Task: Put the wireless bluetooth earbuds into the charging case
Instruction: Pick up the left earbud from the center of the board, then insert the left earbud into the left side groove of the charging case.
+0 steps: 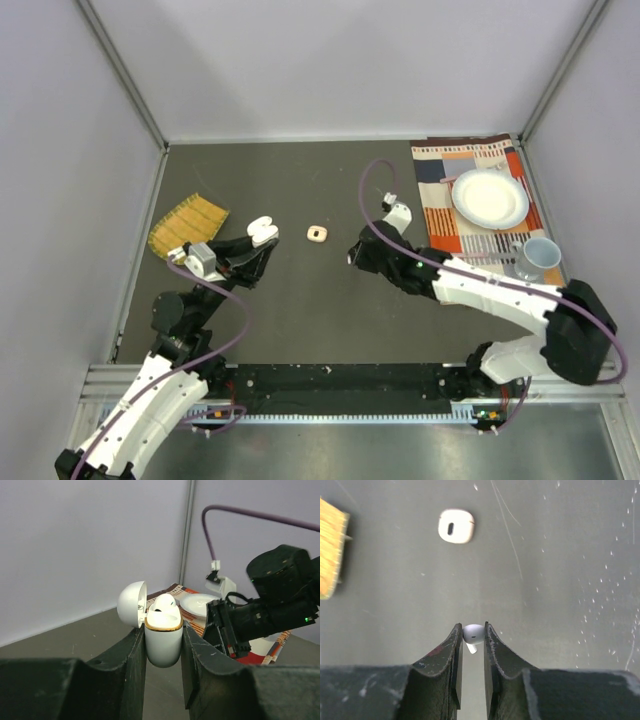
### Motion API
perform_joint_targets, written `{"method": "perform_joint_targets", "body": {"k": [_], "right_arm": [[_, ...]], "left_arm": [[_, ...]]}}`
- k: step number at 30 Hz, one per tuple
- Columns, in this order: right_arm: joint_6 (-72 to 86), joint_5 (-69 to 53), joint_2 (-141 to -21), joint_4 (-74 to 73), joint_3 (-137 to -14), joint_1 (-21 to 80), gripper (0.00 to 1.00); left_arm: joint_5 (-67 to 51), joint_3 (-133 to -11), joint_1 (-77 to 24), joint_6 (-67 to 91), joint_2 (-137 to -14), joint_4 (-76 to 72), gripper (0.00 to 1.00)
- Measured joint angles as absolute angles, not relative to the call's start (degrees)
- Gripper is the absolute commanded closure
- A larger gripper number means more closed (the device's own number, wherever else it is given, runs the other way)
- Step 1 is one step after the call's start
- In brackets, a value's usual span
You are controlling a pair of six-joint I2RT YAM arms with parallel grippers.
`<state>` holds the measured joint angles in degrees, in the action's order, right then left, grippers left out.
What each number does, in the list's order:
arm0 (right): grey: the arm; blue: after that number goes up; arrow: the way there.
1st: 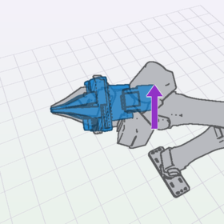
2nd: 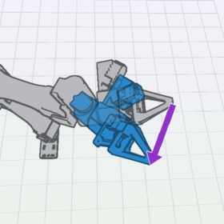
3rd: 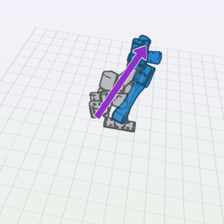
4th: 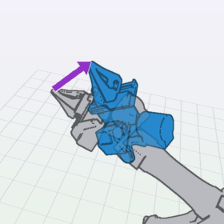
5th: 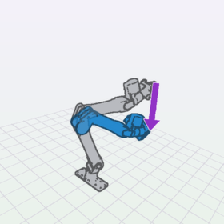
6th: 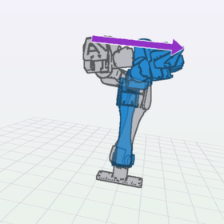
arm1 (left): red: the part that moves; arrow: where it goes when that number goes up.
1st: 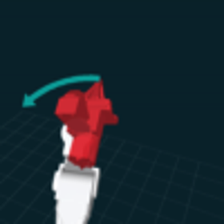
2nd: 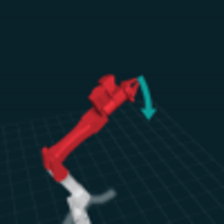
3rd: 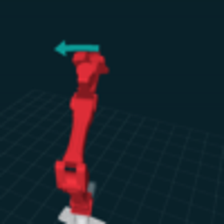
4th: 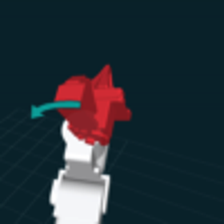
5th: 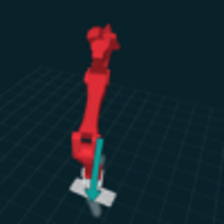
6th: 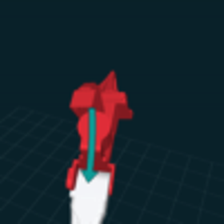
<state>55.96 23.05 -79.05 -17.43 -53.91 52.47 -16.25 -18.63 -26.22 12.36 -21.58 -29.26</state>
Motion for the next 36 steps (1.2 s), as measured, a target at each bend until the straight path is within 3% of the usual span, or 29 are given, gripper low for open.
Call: {"method": "perform_joint_targets", "body": {"k": [14,36], "right_arm": [[41.1,32.8,-59.6,18.2,-39.3,55.7,1.00],[12.8,17.9,-59.9,54.5,-35.9,63.2,1.00]], "left_arm": [[-18.6,-18.6,-26.2,13.6,-25.4,-32.6,1.00],[-26.3,-16.5,-26.4,13.3,-29.3,-37.8,1.00]]}}
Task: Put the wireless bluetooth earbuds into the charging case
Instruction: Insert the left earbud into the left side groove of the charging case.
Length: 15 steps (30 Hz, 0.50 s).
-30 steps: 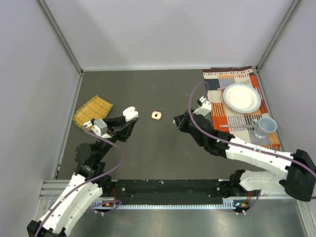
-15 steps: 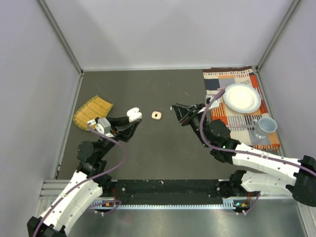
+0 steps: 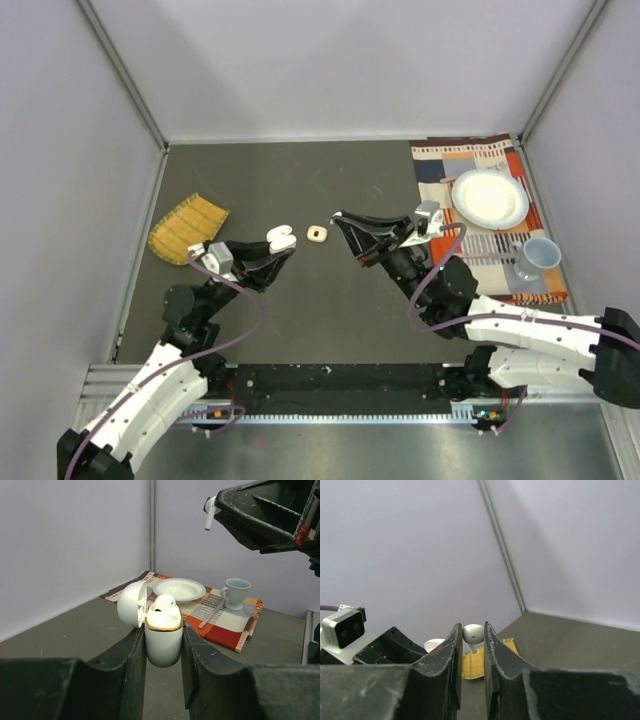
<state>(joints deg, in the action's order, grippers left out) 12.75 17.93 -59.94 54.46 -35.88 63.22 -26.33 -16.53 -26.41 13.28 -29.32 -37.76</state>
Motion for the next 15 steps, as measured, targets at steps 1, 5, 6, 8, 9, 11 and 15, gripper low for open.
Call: {"method": "perform_joint_targets", "body": {"k": [1,5,6,8,9,11,15], "right_arm": [[12.6,17.5,-60.2,55.0,-35.9,63.3,1.00],[12.9,14.7,-61.4,56.8,-35.9,63.4,1.00],[13.3,13.6,-61.9,57.3,-35.9,63.4,1.00],[14.2,11.8,-62.6,57.8,-35.9,63.4,1.00],[14.7,11.0,-62.9,57.9,-35.9,63.4,1.00],[16.1,8.8,-64.0,58.4,-36.1,63.5,1.00],[17.9,5.2,-66.2,59.6,-36.5,64.2,1.00]], "left_arm": [[-26.6,-16.3,-26.5,13.1,-29.4,-38.1,1.00],[-27.3,-15.5,-27.3,12.1,-29.6,-39.4,1.00],[-27.5,-15.4,-27.6,11.9,-29.8,-39.9,1.00],[-27.7,-15.1,-28.0,11.7,-30.2,-40.9,1.00],[-27.7,-15.0,-28.3,11.6,-30.4,-41.3,1.00],[-27.7,-14.7,-28.7,11.2,-30.9,-42.4,1.00],[-27.7,-14.6,-29.6,10.1,-32.1,-43.5,1.00]]}}
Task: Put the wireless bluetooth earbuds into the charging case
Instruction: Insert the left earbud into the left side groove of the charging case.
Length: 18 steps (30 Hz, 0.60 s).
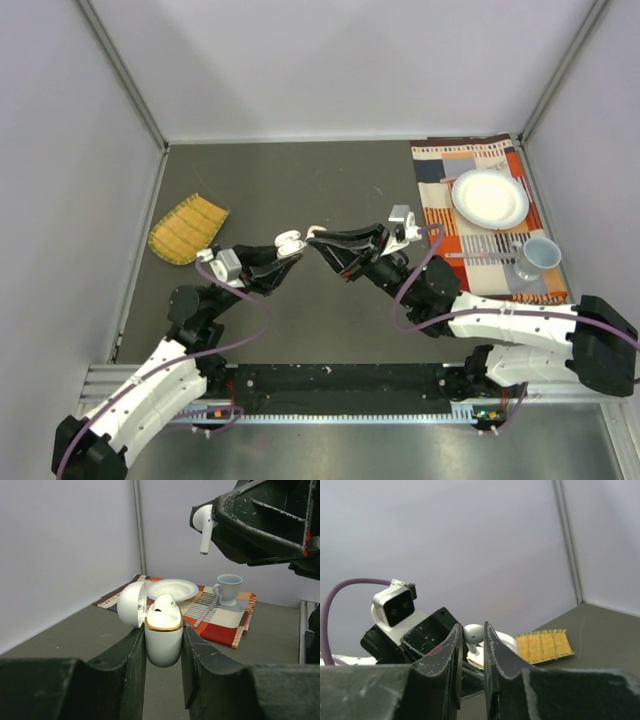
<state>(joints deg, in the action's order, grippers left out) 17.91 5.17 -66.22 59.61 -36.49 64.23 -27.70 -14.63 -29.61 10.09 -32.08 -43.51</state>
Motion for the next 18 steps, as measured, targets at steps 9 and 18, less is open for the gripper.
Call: {"method": "perform_joint_targets", "body": {"k": [9,18], "right_arm": [[20.1,0.6,-69.8,63.4,-37.2,65.6,1.00],[21.3,-0.4,-71.1,63.4,-38.6,65.6,1.00]], "left_arm": [[-27.7,-14.5,-31.6,7.9,-32.9,-45.1,1.00],[-27.7,-14.4,-32.4,6.7,-32.9,-46.4,1.00]]}}
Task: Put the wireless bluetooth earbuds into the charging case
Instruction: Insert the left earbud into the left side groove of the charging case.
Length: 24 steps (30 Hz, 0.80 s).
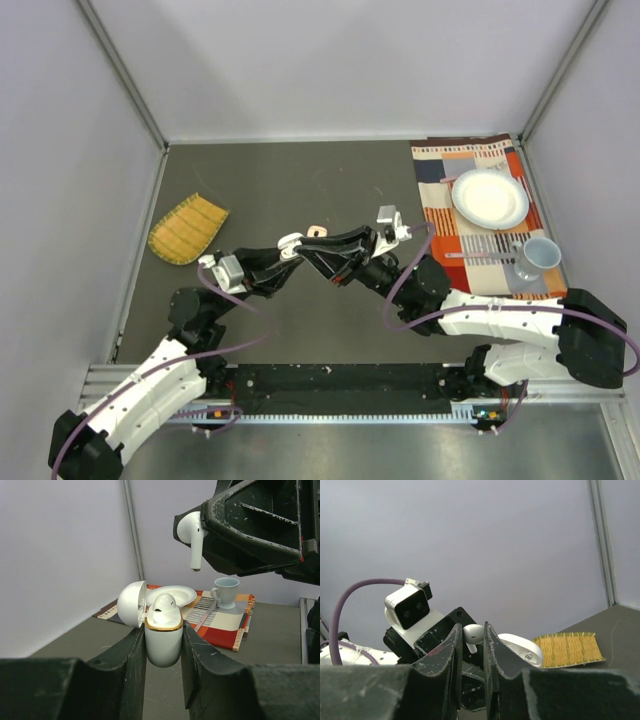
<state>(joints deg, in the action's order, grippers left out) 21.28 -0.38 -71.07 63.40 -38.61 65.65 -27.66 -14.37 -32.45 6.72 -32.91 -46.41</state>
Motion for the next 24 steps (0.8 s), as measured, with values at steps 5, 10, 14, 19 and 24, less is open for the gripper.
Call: {"method": "perform_joint_targets", "body": {"k": [5,10,14,19,24], "right_arm": [[21.2,-0.3,-71.2,62.3,-39.1,65.9,1.00],[21.2,-0.2,-71.9,60.6,-39.9,65.9,1.00],[21.2,0.2,-72.6,60.0,-39.9,66.0,1.00],[21.2,0.8,-73.5,60.1,-39.9,66.0,1.00],[21.2,1.4,-73.7,60.1,-40.0,66.2,1.00]], "left_arm": [[-27.7,-14.3,-32.7,6.3,-32.9,-46.4,1.00],[-27.6,-14.3,-32.8,6.1,-32.9,-46.4,1.00],[-27.6,-14.3,-33.0,6.0,-32.4,-46.3,1.00],[-27.7,-14.3,-33.1,6.0,-31.6,-46.3,1.00],[-27.8,-14.3,-33.1,6.0,-31.6,-46.1,1.00]]}}
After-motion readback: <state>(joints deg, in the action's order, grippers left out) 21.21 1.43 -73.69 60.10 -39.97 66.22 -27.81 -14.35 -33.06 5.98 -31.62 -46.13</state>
